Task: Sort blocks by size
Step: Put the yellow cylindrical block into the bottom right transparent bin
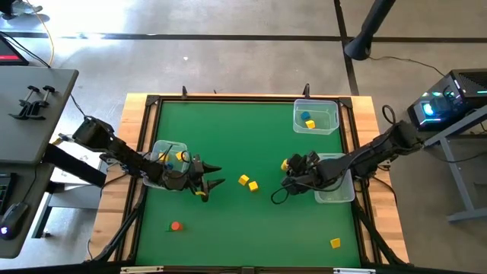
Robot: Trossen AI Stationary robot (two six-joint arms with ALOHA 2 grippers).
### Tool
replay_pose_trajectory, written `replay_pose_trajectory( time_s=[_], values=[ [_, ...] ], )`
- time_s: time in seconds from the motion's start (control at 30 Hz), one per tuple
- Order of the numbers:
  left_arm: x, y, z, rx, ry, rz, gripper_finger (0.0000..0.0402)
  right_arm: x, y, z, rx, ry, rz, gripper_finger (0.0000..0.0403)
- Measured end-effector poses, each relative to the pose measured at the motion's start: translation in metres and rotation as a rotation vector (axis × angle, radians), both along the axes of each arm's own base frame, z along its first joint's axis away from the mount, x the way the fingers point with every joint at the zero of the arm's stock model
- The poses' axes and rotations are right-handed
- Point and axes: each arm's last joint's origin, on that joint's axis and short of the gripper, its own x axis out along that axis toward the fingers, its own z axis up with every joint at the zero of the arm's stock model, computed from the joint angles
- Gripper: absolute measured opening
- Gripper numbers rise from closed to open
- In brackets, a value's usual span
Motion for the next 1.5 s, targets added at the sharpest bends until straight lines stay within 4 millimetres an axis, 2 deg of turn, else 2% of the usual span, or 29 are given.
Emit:
replay_pose_trajectory(
  time_s=[0.3,0.4,0.5,0.63,0.9,1.03,1.2,1.5],
  values=[
    [0.000,0.000,0.000,0.007,0.001,-0.002,0.0227,-0.008,0.011,0.017,0.039,-0.065,0.058,0.0023],
    [0.000,0.000,0.000,0.007,0.002,-0.002,0.0227,-0.009,0.011,0.018,0.037,-0.073,0.057,0.0012],
    [0.000,0.000,0.000,0.008,0.002,-0.002,0.0227,-0.007,0.006,0.019,0.022,-0.077,0.034,0.0021],
    [0.000,0.000,0.000,0.009,0.002,-0.002,0.0227,-0.005,-0.002,0.019,0.036,-0.074,0.005,0.0075],
    [0.000,0.000,0.000,0.014,0.004,-0.004,0.0227,0.009,-0.016,0.020,0.116,-0.114,0.070,0.0245],
    [0.000,0.000,0.000,0.014,0.004,-0.004,0.0227,0.009,-0.026,0.014,0.126,-0.118,0.054,0.0284],
    [0.000,0.000,0.000,0.014,0.004,-0.004,0.0227,0.001,-0.035,0.001,0.126,-0.085,0.006,0.0263],
    [0.000,0.000,0.000,0.014,0.004,-0.004,0.0227,-0.002,-0.034,-0.008,0.166,-0.116,0.021,0.0153]
  ],
)
